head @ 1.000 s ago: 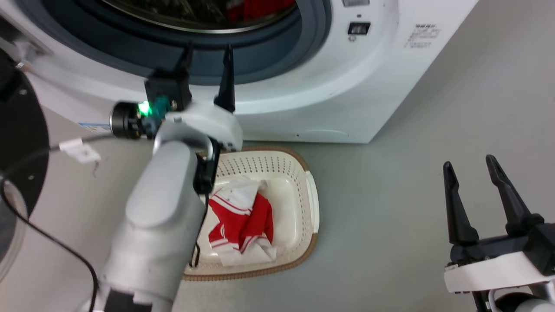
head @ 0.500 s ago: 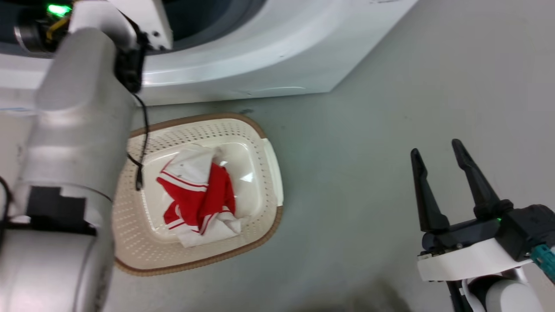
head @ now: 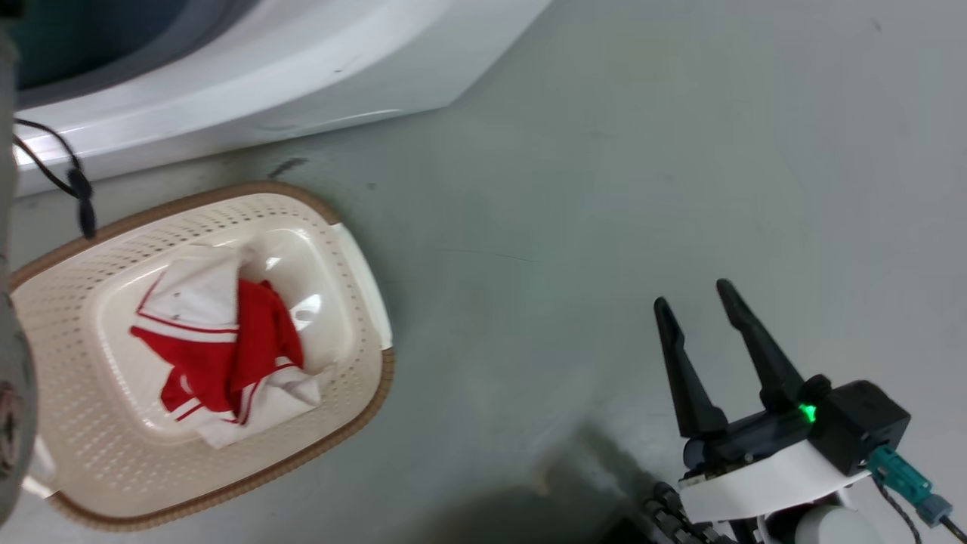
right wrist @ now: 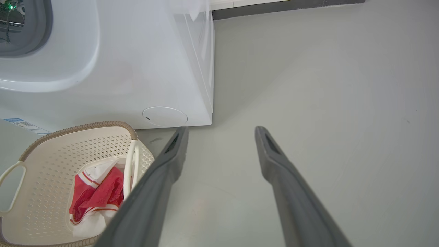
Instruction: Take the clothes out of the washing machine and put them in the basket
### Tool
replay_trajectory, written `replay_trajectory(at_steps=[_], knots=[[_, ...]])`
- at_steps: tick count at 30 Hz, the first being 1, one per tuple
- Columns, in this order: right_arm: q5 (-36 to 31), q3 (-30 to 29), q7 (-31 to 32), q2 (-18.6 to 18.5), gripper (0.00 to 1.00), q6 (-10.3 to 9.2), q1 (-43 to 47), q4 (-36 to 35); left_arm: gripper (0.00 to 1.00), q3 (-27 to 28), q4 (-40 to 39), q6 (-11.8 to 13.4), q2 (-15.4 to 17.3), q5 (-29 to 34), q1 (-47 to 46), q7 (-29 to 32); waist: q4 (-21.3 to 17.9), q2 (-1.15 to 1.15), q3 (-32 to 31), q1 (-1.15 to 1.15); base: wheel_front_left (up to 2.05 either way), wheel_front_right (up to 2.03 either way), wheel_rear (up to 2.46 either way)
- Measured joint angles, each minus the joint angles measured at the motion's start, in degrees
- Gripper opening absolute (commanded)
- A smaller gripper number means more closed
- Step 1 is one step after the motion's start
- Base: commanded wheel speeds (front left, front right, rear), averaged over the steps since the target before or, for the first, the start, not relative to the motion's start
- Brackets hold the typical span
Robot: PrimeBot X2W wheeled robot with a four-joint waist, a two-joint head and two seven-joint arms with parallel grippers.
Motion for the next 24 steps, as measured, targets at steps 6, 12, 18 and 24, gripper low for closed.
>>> replay_trajectory(at_steps=[6, 12, 18, 24], knots=[[1.7, 2.1, -0.9, 0.0, 1.00, 0.00, 1.0, 1.2, 1.00, 1.0, 1.1, 1.8, 2.7, -1.2, -2.9, 6.7, -4.4, 0.00, 1.7, 0.00, 0.00, 0.00, 0.00], [2.6, 3.0, -1.5, 0.0, 1.00, 0.00, 2.8, 1.5, 1.00, 2.6, 1.5, 4.8, 5.1, -2.8, -4.3, 12.5, -7.3, 0.00, 2.5, -0.01, 0.00, 0.00, 0.00], [3.9, 4.1, -1.7, 0.0, 1.00, 0.00, 3.1, 1.7, 0.00, 3.5, 0.7, 7.1, 5.5, -4.1, -4.9, 15.4, -8.4, 0.00, 3.6, -0.01, 0.00, 0.00, 0.00], [4.7, 4.4, -1.8, 0.0, 1.00, 0.00, 2.9, 2.3, 0.00, 3.2, -2.2, 8.6, 5.9, -4.1, -2.7, 12.7, -8.7, 0.00, 3.2, -0.01, 0.00, 0.00, 0.00]])
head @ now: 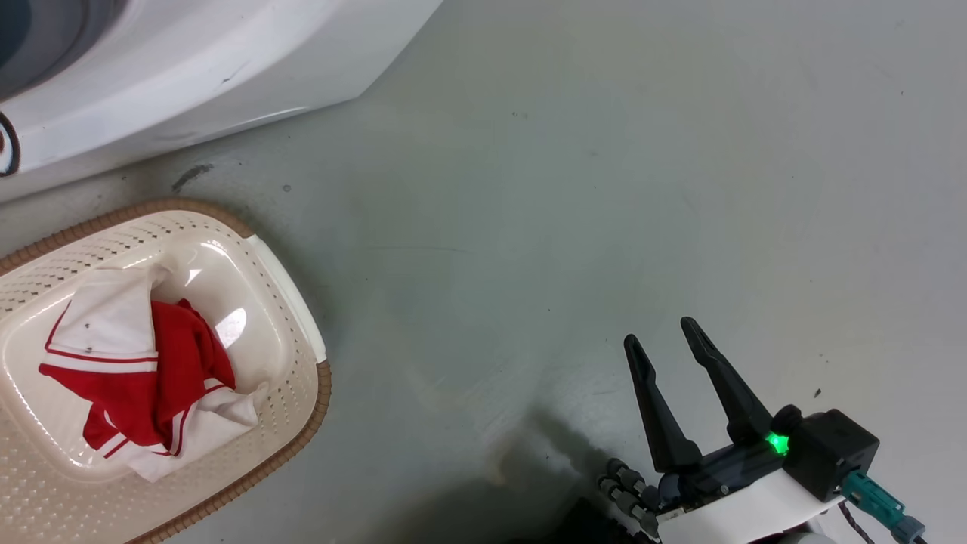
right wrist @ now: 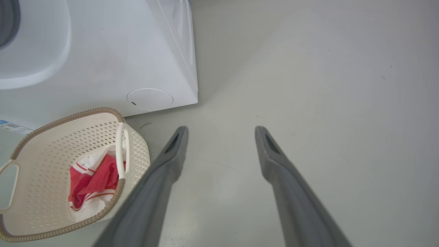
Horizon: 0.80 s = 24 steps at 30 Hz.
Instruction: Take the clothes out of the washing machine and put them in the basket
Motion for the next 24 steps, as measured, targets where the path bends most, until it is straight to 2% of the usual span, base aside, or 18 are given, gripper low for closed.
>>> replay_trajectory(at_steps=[8, 14, 24], knots=[[0.0, -0.9, -0.2, 0.0, 1.00, 0.00, -0.7, 0.1, 0.00, -1.9, -6.8, -0.2, -0.1, 1.6, 5.4, -9.9, 1.2, 0.00, -1.8, 0.00, 0.00, 0.00, 0.00], [-0.5, -2.8, -0.1, 0.0, 1.00, 0.00, -2.0, -0.1, 0.00, -2.7, -11.9, -0.6, -0.5, 2.2, 10.3, -20.6, 2.8, 0.00, -3.6, 0.00, 0.00, 0.00, 0.00], [-2.2, -5.8, 1.5, 0.0, 1.00, 0.01, -3.1, -0.1, 0.00, -2.0, -13.3, -3.6, -4.6, -0.8, 21.2, -35.2, 5.9, 0.00, -10.0, 0.00, 0.00, 0.00, 0.00]])
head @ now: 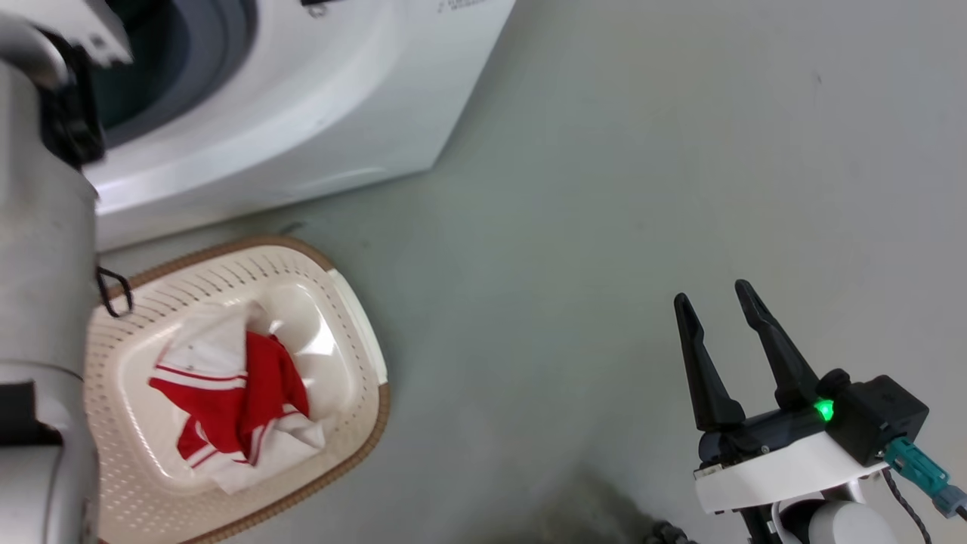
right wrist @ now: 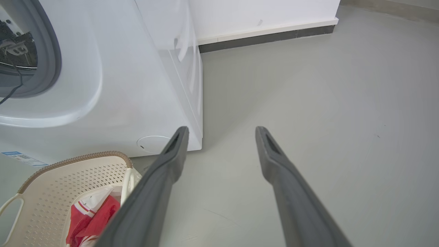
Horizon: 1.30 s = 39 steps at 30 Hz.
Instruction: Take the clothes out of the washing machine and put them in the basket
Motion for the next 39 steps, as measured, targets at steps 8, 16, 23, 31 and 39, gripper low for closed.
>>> replay_trajectory(at_steps=[8, 16, 23, 31, 39], knots=[[-1.5, -2.0, 1.8, 0.0, 1.00, -0.01, 2.0, -0.6, 0.00, 2.2, -2.5, -2.5, -3.5, -2.5, 10.0, -3.5, 2.4, 0.00, -7.6, 0.00, 0.00, 0.00, 0.00], [-2.1, -4.0, 4.2, 0.0, 1.00, -0.01, 5.3, -1.7, 0.00, 6.5, -16.2, -3.5, -6.7, -1.4, 23.8, -3.6, 5.0, 0.00, -15.3, -0.01, 0.00, 0.00, 0.00], [-2.5, -5.0, 5.8, 0.0, 1.00, -0.01, 8.0, -3.0, 0.00, 8.7, -25.2, -4.5, -8.8, 0.9, 32.2, -3.6, 7.1, 0.00, -21.5, -0.01, 0.00, 0.00, 0.00], [-2.5, -5.9, 7.3, 0.0, 1.00, -0.01, 11.2, -4.4, 0.00, 9.5, -36.7, -4.7, -10.9, 2.5, 42.0, -3.6, 9.3, 0.00, -27.7, -0.02, 0.00, 0.00, 0.00], [-2.5, -6.5, 8.3, 0.0, 1.00, -0.01, 13.2, -5.7, 0.00, 7.7, -51.8, -3.2, -11.4, 3.9, 49.5, -1.6, 12.2, 0.00, -31.6, -0.02, 0.00, 0.00, 0.00]])
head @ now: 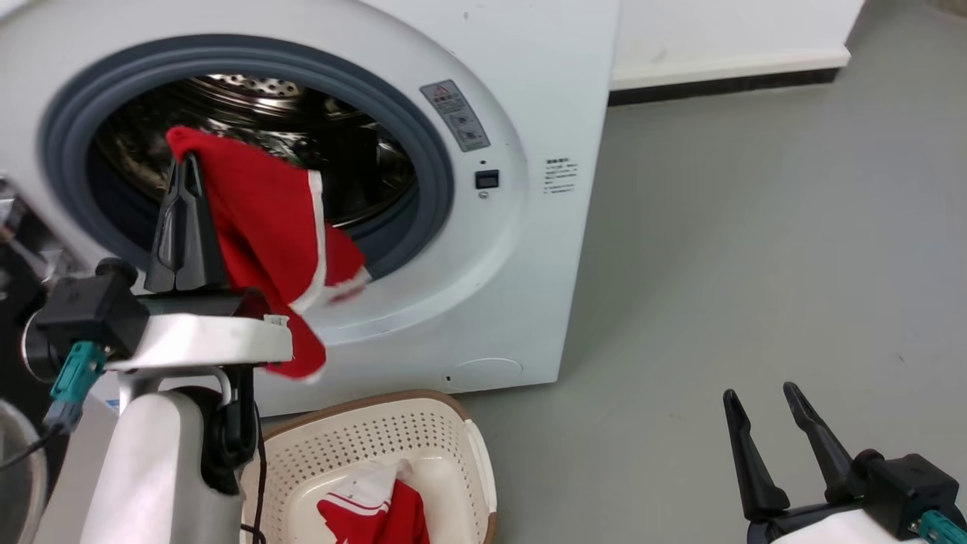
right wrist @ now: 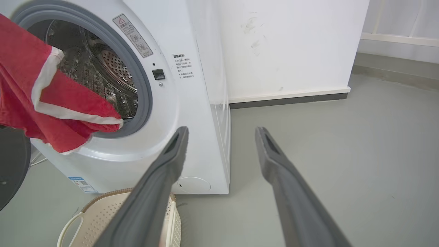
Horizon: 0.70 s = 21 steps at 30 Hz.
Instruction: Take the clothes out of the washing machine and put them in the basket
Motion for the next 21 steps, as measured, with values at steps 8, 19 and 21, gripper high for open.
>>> replay_trajectory(at_steps=[8, 19, 21], knots=[[0.0, 0.3, 0.5, 0.0, 1.00, 0.00, 0.7, -0.7, 0.00, -2.5, -14.8, 1.8, 0.2, 1.8, 6.4, 5.6, 3.0, 0.00, -0.9, 0.00, 0.00, 0.00, 0.00], [-0.7, 0.7, 1.0, 0.0, 1.00, 0.00, 0.1, -2.1, 0.00, -5.1, -11.6, 3.5, -2.8, -0.1, 19.3, 6.7, 3.8, 0.00, 2.1, 0.01, 0.00, 0.00, 0.00], [-1.0, 0.9, 1.0, 0.0, 1.00, 0.00, -0.5, -2.3, 0.00, -5.4, -7.9, 3.7, -3.6, -0.7, 20.1, 5.8, 3.9, 0.00, 3.4, 0.02, 0.00, 0.00, 0.00]])
